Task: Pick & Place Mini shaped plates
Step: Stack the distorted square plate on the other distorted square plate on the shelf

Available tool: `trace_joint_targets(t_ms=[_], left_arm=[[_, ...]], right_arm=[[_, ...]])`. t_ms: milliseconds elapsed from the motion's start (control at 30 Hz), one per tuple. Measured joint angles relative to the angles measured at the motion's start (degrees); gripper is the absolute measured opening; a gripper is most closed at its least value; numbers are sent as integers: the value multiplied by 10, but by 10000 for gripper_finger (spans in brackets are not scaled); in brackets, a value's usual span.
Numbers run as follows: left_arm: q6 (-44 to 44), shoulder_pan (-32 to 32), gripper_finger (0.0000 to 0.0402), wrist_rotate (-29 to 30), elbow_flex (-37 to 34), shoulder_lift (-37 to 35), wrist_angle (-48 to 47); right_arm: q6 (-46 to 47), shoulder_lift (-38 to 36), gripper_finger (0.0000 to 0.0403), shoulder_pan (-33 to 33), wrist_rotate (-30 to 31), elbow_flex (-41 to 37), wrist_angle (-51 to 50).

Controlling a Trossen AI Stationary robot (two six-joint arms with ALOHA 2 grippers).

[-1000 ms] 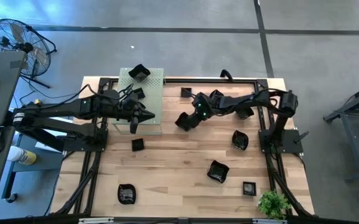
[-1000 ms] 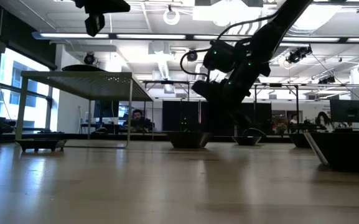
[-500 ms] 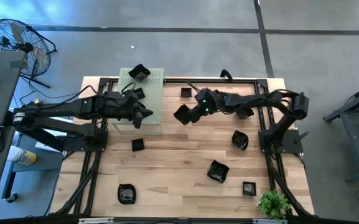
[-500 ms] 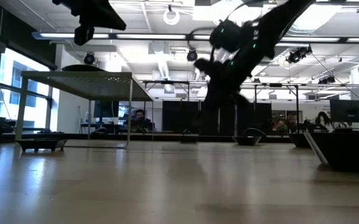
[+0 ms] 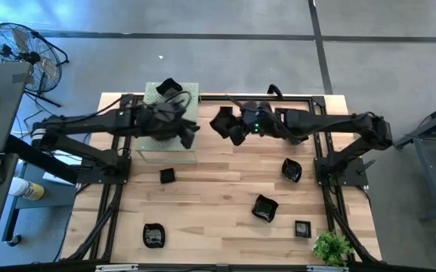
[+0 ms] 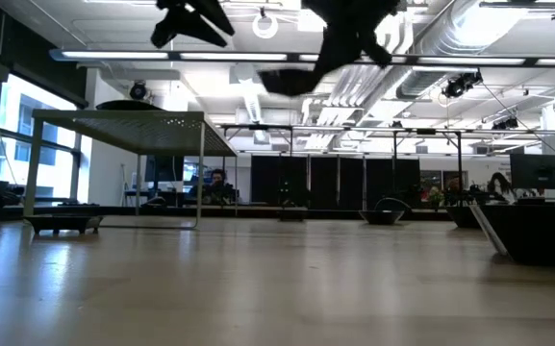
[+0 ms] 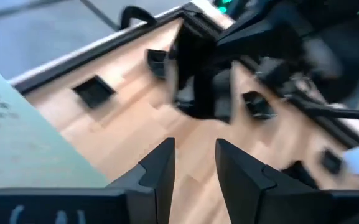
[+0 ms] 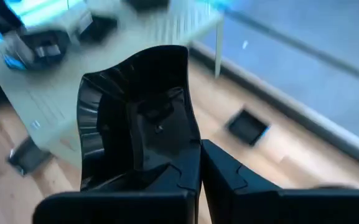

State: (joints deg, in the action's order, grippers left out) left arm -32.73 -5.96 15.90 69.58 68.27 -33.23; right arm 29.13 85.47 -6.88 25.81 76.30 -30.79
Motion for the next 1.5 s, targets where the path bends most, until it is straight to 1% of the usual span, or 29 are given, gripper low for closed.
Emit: trace_joint_targets(t_ms=[100,200,400,533,800,1100,1167,1333,1400,1500], left_arm=[[20,0,113,25,48,33,-24],[43,0,113,27,85,56,-20],[55,0,113,35,116,79,-22],[55,0,108,42,117,82,-19],[69,0,72,42,117,82,7],[70,0,66,37,117,99,18],[70,0,55,38,117,99,18],[75,0,8,39,136,99,1],[74,0,5,40,146,99,-8],[73,0,3,45,161,99,-30]], right_arm=[[-29,0,5,20,45,42,-15],[-57,0,5,35,75,68,-17],[-94,0,5,51,106,88,-16],[-101,1,5,56,107,88,-12],[-114,1,5,57,95,88,-14],[-116,1,5,57,84,88,-10],[-115,1,5,56,84,88,-10],[-112,1,5,56,86,88,-5],[-112,1,8,57,88,88,-4],[-112,1,29,56,90,88,-5]])
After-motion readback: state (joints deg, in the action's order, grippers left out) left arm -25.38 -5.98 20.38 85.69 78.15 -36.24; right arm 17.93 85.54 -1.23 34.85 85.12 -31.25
